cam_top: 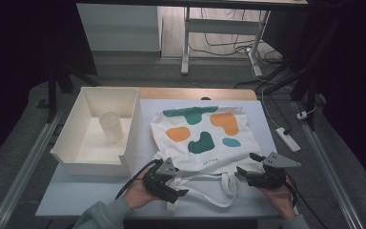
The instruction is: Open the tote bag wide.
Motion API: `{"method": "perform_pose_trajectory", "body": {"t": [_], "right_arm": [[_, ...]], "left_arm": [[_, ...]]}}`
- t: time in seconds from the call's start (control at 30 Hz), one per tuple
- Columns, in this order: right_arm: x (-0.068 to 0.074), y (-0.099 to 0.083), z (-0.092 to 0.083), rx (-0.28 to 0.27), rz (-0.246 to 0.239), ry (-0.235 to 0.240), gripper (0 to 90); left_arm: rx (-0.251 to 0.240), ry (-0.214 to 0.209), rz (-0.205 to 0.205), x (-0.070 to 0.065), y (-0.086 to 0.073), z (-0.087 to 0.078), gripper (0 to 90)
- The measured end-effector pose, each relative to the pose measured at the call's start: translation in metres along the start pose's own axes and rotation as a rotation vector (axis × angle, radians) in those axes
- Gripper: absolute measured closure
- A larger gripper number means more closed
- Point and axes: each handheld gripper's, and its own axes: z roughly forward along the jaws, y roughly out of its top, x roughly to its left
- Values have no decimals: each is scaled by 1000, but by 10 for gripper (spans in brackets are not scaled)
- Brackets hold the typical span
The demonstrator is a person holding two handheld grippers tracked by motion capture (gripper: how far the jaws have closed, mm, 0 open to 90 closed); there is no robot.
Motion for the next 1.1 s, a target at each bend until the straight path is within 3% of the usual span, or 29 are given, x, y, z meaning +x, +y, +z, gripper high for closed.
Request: {"method": "perform_pose_trajectory", "body": {"t": [0.07,0.3,0.4,0.47,0.6,0.87,0.9,1.1], "right_arm": [[0,0,0,-4,-3,-2,231],[0,-1,0,-4,-9,2,229],[0,-1,0,-6,-12,-1,228],[0,-1,-1,-7,-11,-2,229],[0,-1,0,-3,-11,0,229],[0,-1,0,-4,-14,2,230],[0,-1,-1,-4,-14,1,230],[1,0,-2,-12,-23,-4,231]], "left_arm": [[21,-15,16,-1,-1,4,262],[88,-93,50,-1,-6,14,555],[98,-103,54,0,-7,15,620],[98,-107,48,2,-7,15,760],[101,-108,44,4,-9,14,851],[50,-118,25,7,-8,7,869],[20,-133,2,10,-7,4,869],[-58,-121,-31,16,0,-6,869]]}}
